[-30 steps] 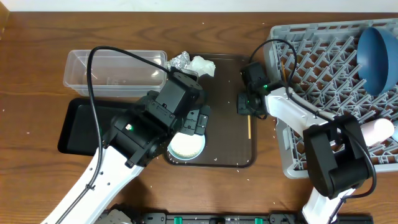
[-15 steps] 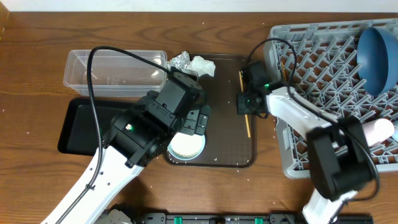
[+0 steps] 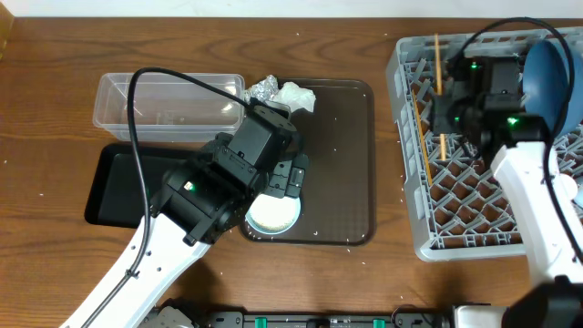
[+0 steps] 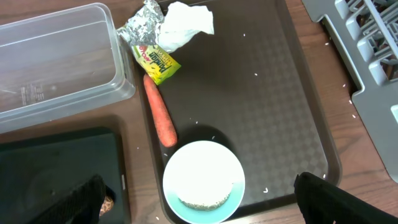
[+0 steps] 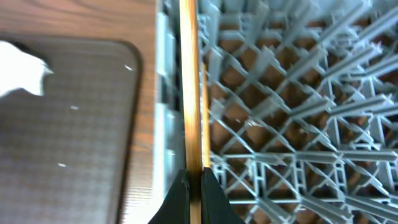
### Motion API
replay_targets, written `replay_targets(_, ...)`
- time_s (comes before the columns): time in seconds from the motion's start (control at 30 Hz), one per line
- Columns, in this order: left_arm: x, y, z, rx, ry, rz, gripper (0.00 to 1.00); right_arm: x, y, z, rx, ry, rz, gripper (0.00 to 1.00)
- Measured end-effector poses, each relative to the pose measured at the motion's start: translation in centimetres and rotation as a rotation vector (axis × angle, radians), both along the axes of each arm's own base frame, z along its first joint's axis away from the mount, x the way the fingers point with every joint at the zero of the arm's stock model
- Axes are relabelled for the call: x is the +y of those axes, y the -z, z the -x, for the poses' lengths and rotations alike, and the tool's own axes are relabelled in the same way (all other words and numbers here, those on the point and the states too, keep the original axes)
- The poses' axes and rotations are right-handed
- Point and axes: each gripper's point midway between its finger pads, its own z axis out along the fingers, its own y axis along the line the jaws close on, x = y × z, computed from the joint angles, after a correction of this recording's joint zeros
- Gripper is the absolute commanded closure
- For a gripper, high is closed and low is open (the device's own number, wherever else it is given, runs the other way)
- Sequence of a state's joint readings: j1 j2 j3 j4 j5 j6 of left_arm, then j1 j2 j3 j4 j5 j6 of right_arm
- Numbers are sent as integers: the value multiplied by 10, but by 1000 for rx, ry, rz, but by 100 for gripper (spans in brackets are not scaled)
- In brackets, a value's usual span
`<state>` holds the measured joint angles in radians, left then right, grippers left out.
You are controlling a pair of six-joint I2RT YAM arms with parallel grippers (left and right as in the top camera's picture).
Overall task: Sort waste into correct bins and load items into the dishwasher rack
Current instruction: 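Grasp the second chopstick with the right gripper and place in rack, then grasp the white tissue with the left gripper and drop it in the clear bin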
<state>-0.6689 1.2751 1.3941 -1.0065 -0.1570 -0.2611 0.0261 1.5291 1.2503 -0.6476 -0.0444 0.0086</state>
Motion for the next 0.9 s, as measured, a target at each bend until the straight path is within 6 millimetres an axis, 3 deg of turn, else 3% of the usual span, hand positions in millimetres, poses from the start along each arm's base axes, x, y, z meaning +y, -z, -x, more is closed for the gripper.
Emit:
replay_targets(0.13,0,0,0,0,0,0,2,2,33,4,102,-38,9,96)
replay_targets(0.23,0,0,0,0,0,0,2,10,52,11,170,-70,7,64)
replay_targets(0.3,0,0,0,0,-1,0,2,20,55,15,184,-103,7,54)
replay_targets(0.43,0,0,0,0,-1,0,2,49,38,14,122,-181,-17,41)
replay_targets(0.5,0,0,0,0,0,0,2,67,16,14,54,-220,-55,34)
replay_targets(0.7,-11,-4,-1,-2,24,56,2,114,-46,20,-112,-266,-225,36)
replay_targets(0.77,-13,-4,-1,0,26,63,2,129,-53,20,-134,-279,-266,36)
replay_targets(0.9,-15,-4,1,8,36,74,2,146,-42,21,-103,-270,-261,37)
